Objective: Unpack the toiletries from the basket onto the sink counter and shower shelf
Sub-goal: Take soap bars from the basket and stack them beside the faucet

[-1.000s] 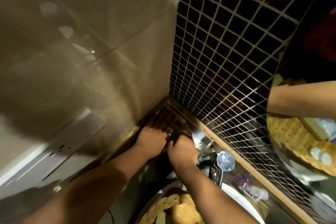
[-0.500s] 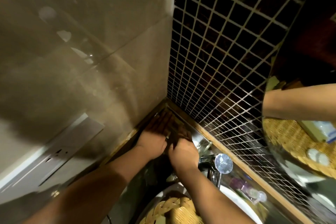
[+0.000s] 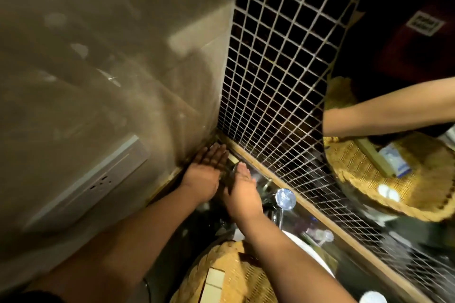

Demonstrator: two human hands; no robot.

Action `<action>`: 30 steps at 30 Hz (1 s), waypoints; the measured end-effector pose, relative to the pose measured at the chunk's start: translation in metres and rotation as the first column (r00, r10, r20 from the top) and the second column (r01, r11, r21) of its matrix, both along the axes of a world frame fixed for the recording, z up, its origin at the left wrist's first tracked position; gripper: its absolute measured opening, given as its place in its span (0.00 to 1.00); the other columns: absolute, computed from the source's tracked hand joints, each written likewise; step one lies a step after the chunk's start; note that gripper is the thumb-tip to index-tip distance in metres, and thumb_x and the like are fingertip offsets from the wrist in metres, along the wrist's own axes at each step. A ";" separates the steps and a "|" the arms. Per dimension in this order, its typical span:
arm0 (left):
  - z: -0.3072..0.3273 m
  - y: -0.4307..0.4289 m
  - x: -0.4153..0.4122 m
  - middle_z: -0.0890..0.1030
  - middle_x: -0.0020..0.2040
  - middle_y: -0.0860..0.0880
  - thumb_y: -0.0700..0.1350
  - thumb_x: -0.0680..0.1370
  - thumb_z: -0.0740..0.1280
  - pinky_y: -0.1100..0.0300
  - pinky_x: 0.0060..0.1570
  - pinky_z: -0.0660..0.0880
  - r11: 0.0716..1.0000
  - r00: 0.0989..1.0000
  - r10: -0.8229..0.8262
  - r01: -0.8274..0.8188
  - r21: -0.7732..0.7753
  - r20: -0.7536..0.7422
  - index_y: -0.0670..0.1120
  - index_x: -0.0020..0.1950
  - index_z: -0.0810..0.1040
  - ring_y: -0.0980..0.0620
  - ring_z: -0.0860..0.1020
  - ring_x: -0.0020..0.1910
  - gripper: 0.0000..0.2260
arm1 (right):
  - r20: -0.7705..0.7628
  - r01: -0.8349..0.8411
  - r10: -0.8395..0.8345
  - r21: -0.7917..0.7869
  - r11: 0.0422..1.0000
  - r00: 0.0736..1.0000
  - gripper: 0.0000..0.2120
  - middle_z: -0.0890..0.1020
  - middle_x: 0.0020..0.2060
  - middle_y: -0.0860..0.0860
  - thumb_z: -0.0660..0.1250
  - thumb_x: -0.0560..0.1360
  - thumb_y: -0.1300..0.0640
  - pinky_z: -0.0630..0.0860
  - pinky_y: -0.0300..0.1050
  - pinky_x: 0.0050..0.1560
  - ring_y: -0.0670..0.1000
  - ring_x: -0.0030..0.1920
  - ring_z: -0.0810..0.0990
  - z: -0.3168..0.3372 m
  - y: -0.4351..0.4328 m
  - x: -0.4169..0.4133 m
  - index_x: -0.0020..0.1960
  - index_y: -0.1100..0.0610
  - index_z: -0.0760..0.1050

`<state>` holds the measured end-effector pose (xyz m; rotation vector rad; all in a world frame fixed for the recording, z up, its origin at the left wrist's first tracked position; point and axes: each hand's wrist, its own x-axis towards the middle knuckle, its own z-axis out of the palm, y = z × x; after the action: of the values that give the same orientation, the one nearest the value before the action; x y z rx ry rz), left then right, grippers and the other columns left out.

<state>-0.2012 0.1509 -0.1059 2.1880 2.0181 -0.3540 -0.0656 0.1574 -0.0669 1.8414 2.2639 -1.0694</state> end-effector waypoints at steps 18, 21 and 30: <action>0.116 -0.111 0.066 0.66 0.77 0.44 0.57 0.81 0.52 0.42 0.77 0.46 0.990 0.993 -0.066 0.077 0.120 -0.096 0.47 0.80 0.58 0.43 0.56 0.79 0.28 | 0.139 -0.172 0.148 0.181 0.968 0.979 0.32 0.50 0.80 0.59 0.54 0.82 0.54 0.44 0.51 0.78 0.54 0.80 0.47 0.109 -0.119 0.065 0.80 0.65 0.45; 0.124 -0.131 0.080 0.69 0.75 0.45 0.56 0.80 0.55 0.43 0.77 0.48 0.981 0.993 -0.099 0.109 0.158 -0.071 0.47 0.78 0.63 0.44 0.59 0.78 0.27 | 0.141 -0.176 0.152 0.179 0.968 0.978 0.32 0.50 0.80 0.59 0.54 0.82 0.53 0.44 0.51 0.77 0.54 0.79 0.48 0.116 -0.135 0.079 0.80 0.64 0.46; 0.088 -0.197 0.112 0.76 0.65 0.45 0.59 0.77 0.58 0.43 0.72 0.58 0.916 0.919 -0.382 0.391 0.089 -0.096 0.48 0.65 0.76 0.43 0.68 0.68 0.23 | 0.135 -0.070 0.058 0.084 0.994 0.989 0.27 0.67 0.73 0.59 0.61 0.79 0.58 0.65 0.54 0.72 0.60 0.72 0.66 0.087 -0.200 0.134 0.75 0.61 0.57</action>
<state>-0.0891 -0.0464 -0.0178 2.6819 1.6584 -0.3862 0.0684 -0.0423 0.0201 1.7979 2.3110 -0.8238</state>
